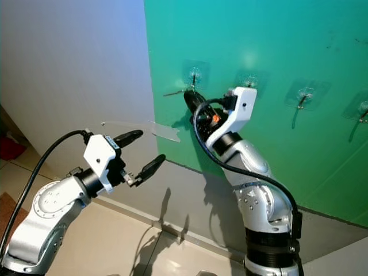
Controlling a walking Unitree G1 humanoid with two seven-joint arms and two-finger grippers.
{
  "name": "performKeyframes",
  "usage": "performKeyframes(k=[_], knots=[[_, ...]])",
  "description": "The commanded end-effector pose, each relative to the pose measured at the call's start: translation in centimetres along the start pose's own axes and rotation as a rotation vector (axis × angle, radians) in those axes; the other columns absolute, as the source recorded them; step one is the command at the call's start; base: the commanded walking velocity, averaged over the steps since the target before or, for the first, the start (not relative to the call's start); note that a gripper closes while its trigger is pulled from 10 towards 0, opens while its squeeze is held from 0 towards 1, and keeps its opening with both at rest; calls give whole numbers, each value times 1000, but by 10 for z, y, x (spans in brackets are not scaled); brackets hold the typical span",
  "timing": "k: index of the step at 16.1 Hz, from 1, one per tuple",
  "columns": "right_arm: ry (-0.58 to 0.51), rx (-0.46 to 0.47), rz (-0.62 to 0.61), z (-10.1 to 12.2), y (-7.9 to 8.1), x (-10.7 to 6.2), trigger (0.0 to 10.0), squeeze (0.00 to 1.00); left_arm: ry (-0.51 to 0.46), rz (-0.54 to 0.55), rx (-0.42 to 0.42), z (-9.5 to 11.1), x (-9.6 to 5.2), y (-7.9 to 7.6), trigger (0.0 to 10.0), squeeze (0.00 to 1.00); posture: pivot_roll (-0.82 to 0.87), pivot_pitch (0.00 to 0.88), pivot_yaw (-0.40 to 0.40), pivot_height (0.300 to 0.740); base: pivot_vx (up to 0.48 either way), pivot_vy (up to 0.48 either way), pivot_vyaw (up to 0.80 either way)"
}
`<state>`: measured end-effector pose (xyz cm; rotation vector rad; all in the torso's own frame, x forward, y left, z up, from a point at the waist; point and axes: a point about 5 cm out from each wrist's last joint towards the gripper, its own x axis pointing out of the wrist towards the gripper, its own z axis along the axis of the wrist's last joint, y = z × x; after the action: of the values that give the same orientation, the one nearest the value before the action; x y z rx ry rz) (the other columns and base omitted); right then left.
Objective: Hang keys on a hook
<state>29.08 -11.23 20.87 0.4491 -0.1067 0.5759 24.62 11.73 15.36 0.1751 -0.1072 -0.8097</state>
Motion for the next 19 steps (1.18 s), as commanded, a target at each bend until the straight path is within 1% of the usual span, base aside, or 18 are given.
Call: performKeyframes(k=[1, 3, 5, 9, 12, 14, 19], knots=[[-19, -23, 14, 6, 3, 3, 10000, 0, -5, -6, -1, 2, -1, -1, 10000, 0, -53, 0, 1, 740, 0, 0, 0], [-17, -2, -12, 6, 0, 5, 10000, 0, -4, -5, -2, 2, 0, -1, 10000, 0, -52, 0, 0, 740, 0, 0, 0], [-3, 0, -30, 5, -3, 6, 10000, 0, -4, -7, -2, 2, 0, -2, 10000, 0, -53, 0, 2, 740, 0, 0, 0], [12, 14, -26, 6, -3, 9, 10000, 0, -2, -6, -3, 2, -1, -2, 10000, 0, -49, 0, -4, 740, 0, 0, 0], [23, 41, -58, 5, -8, 12, 10000, 0, -3, 0, -3, 2, -1, -2, 10000, 0, -48, 0, -9, 740, 0, 0, 0], [50, 65, -87, 2, -12, 13, 10000, 0, -5, 3, -3, 2, -1, -1, 10000, 0, -48, 0, -9, 740, 0, 0, 0], [55, 160, -148, 2, -20, 13, 10000, 0, -6, 0, 0, 3, 0, -1, 10000, 0, -49, 0, -4, 740, 0, 0, 0]])
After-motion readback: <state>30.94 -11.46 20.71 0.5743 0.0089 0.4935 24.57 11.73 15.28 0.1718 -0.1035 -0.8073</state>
